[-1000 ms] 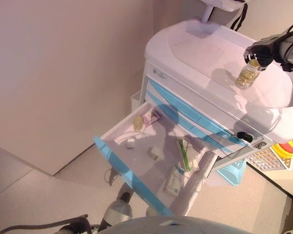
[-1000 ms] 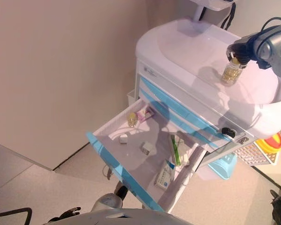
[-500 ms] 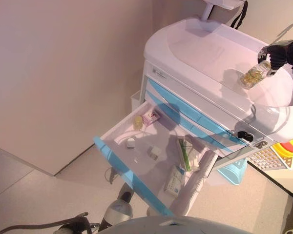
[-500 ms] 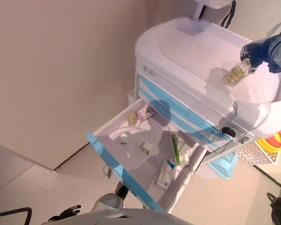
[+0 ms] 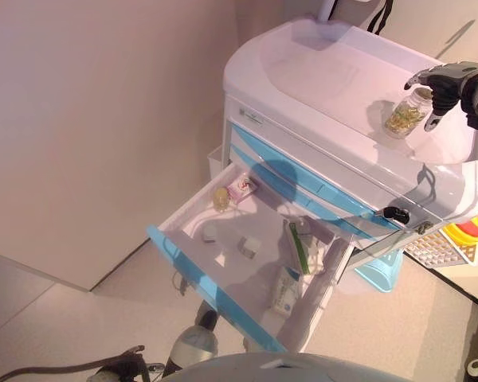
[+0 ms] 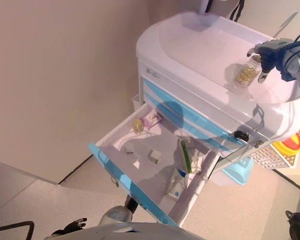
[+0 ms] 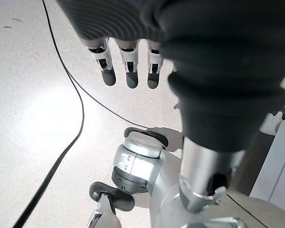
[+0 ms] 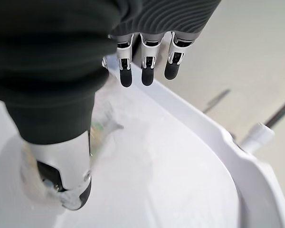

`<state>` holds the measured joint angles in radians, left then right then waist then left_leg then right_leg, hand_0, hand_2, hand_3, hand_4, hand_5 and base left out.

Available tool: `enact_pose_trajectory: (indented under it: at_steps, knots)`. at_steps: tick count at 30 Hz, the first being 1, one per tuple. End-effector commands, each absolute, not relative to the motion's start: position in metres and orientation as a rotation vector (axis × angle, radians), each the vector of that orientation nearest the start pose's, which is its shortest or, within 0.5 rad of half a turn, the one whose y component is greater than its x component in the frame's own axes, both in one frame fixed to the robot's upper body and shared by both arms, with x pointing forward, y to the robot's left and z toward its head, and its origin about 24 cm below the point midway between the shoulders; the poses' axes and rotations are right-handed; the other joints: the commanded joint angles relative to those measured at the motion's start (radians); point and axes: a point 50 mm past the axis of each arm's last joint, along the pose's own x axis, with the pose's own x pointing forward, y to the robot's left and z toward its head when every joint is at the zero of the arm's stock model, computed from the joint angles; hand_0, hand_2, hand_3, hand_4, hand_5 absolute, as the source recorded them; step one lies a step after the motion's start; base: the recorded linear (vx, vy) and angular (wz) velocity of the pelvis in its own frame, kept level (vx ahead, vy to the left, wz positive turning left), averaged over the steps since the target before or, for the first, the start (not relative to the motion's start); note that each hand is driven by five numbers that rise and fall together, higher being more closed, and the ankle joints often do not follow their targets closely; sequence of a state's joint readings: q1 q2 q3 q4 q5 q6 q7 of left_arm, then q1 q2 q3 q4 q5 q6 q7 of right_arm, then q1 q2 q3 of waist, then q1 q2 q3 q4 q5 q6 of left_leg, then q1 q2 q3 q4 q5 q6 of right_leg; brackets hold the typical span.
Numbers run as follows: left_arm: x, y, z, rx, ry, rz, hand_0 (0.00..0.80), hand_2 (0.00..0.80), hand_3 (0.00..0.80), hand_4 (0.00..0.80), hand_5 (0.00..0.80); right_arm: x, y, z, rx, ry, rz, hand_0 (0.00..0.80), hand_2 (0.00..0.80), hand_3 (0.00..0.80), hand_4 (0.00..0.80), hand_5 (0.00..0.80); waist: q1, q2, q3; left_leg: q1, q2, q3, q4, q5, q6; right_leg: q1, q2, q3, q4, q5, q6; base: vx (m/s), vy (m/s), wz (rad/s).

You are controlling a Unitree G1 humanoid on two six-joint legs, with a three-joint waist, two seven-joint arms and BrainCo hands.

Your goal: Open the drawer and pick up the medicine

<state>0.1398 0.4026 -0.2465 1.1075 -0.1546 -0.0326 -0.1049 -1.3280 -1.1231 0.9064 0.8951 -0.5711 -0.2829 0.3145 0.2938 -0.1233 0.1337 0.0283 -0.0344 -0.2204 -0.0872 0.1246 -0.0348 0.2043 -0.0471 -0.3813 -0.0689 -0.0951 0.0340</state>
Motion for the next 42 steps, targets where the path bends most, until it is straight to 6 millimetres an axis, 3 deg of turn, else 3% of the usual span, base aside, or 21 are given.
enact_pose_trajectory:
  at_steps: [1,12,20,26,30,35,40,42]
  knots:
    - [0.05,0.285,-0.146,0.31,1.246,0.001,0.0,0.0,0.0,0.0,0.0,0.355,-0.319,0.315,-1.977,0.095,-0.01,0.0,0.0,0.0,0.0,0.0,0.016,-0.028,-0.031,0.071,-0.047,0.031,0.0,-0.125,0.046,-0.071,-0.048,0.115,0.031,0.095,0.055,0.0,0.0,0.0]
    - [0.046,0.282,-0.148,0.311,1.263,-0.014,0.0,0.0,0.0,0.0,0.0,0.346,-0.316,0.34,-1.731,-0.146,-0.14,0.0,0.0,0.0,0.0,0.0,0.005,-0.02,-0.041,0.079,-0.048,0.037,0.0,-0.133,0.048,-0.069,-0.052,0.121,0.031,0.093,0.06,0.0,0.001,0.0]
    - [0.047,0.281,-0.149,0.336,1.281,-0.053,0.0,0.0,0.0,0.0,0.0,0.34,-0.323,0.337,-1.619,-0.176,-0.157,0.0,0.0,0.0,0.0,0.0,-0.03,-0.011,-0.049,0.09,-0.047,0.068,0.004,-0.146,0.053,-0.074,-0.056,0.151,0.039,0.094,0.067,-0.017,-0.011,-0.02]
    - [0.054,0.282,-0.148,0.36,1.273,-0.084,0.0,0.0,0.0,0.0,0.0,0.331,-0.342,0.334,-1.535,-0.145,-0.235,0.0,0.0,0.0,0.0,0.0,-0.077,-0.002,-0.056,0.097,-0.044,0.115,0.012,-0.161,0.06,-0.087,-0.055,0.194,0.048,0.096,0.07,-0.04,-0.034,-0.14]
    - [0.058,0.28,-0.147,0.372,1.262,-0.105,0.0,0.0,0.0,0.0,0.0,0.315,-0.373,0.325,-1.369,-0.128,-0.398,0.0,0.0,0.0,0.0,0.0,-0.118,0.012,-0.059,0.107,-0.039,0.153,0.013,-0.172,0.063,-0.091,-0.049,0.228,0.039,0.106,0.075,-0.031,-0.044,-0.28]
    - [0.064,0.275,-0.148,0.375,1.242,-0.133,0.0,0.0,0.0,0.0,0.0,0.293,-0.407,0.288,-1.019,-0.14,-0.621,0.0,0.0,0.0,0.0,0.0,-0.171,0.032,-0.06,0.11,-0.031,0.2,0.02,-0.187,0.062,-0.098,-0.041,0.272,0.023,0.117,0.079,-0.047,-0.049,-0.3]
    - [0.07,0.269,-0.149,0.375,1.221,-0.16,0.0,0.0,0.0,0.0,0.0,0.279,-0.41,0.222,-0.644,-0.169,-0.713,0.0,0.0,0.0,0.0,0.0,-0.222,0.056,-0.058,0.11,-0.025,0.244,0.036,-0.208,0.064,-0.11,-0.034,0.311,0.013,0.124,0.08,-0.041,-0.056,-0.42]
    - [0.075,0.266,-0.15,0.388,1.213,-0.177,0.0,0.0,0.0,0.0,0.0,0.278,-0.406,0.185,-0.51,-0.123,-0.716,0.0,0.0,0.0,0.0,0.0,-0.242,0.065,-0.057,0.109,-0.024,0.262,0.044,-0.217,0.065,-0.116,-0.031,0.327,0.01,0.125,0.08,-0.035,-0.072,-0.39]
